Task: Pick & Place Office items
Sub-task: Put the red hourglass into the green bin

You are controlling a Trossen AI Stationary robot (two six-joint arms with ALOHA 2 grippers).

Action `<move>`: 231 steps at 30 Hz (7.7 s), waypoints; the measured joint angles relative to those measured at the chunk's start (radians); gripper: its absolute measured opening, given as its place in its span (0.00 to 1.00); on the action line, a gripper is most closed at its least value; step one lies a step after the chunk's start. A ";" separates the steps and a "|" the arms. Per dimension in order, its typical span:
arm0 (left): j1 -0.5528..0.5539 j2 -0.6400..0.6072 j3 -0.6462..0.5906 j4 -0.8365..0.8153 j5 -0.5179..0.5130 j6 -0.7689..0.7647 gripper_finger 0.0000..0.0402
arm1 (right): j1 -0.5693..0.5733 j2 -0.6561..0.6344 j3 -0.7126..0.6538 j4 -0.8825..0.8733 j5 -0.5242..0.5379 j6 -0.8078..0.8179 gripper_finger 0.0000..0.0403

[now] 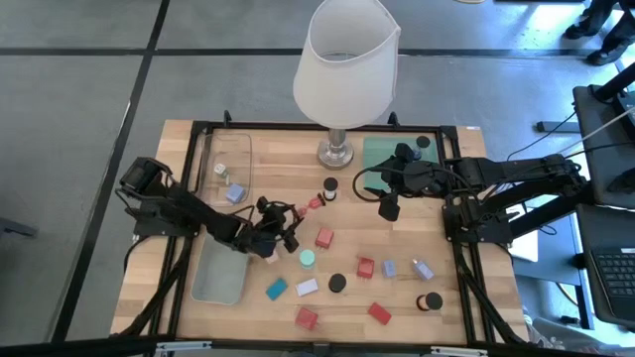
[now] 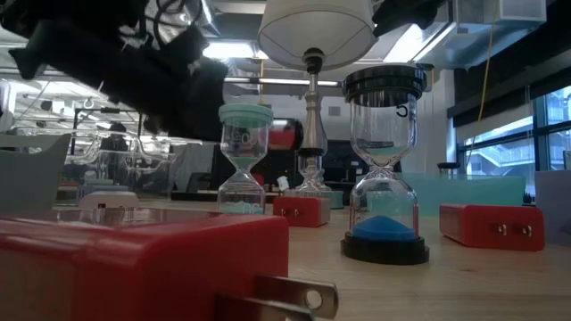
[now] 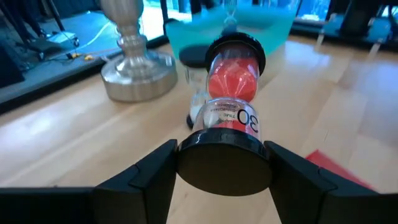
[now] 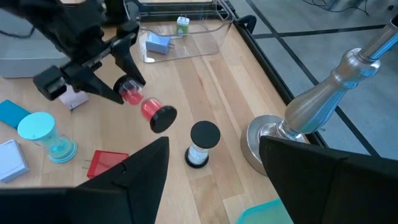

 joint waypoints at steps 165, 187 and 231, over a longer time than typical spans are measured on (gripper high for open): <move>-0.026 -0.116 0.003 0.665 0.233 0.726 0.52 | 0.002 0.193 0.000 0.488 -0.416 -0.207 0.72; -0.025 -0.116 0.003 0.668 0.234 0.727 0.56 | 0.002 0.192 0.000 0.488 -0.416 -0.204 0.55; -0.037 -0.116 0.003 0.618 -0.320 0.724 0.85 | -0.112 0.127 0.000 -0.164 -0.057 0.122 0.54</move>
